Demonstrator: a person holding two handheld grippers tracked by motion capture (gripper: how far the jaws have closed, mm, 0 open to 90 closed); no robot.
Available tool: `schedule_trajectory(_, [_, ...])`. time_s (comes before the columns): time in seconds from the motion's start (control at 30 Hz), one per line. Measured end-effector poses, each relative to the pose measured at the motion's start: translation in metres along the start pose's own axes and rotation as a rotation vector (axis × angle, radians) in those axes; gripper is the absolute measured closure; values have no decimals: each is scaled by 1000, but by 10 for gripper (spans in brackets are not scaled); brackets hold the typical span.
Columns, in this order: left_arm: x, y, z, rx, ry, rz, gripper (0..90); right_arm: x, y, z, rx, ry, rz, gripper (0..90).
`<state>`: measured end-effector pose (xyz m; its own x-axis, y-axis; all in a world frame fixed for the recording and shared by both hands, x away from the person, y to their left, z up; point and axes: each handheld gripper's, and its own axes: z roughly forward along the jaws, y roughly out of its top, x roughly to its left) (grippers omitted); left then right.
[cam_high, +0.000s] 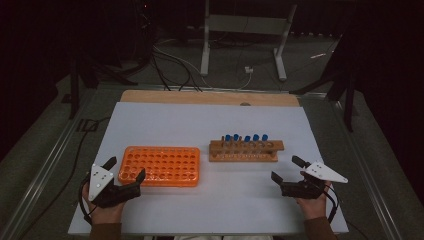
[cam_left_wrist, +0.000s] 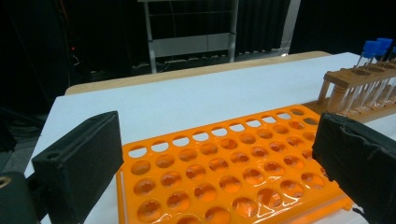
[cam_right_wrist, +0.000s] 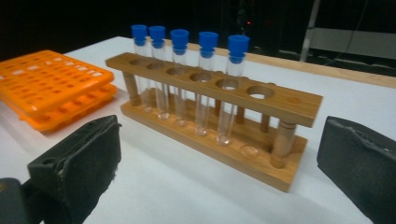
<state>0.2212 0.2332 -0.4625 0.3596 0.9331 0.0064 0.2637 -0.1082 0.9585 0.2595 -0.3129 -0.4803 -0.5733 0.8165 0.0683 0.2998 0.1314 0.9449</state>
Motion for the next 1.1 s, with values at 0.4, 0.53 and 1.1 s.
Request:
schedule_trajectory(0.4, [4,-1,-3,17,-31,-20,25,-3,4,-2,-27,12,11,2])
schedule_trajectory(0.53, [4,-2,-2,-1,-40,-26,24,-3,10,-5,-38,11,14,2])
schedule_trajectory(1.1, [6,-5,-4,-9,7,-48,12,-10,59,10,-37,52,-6,2])
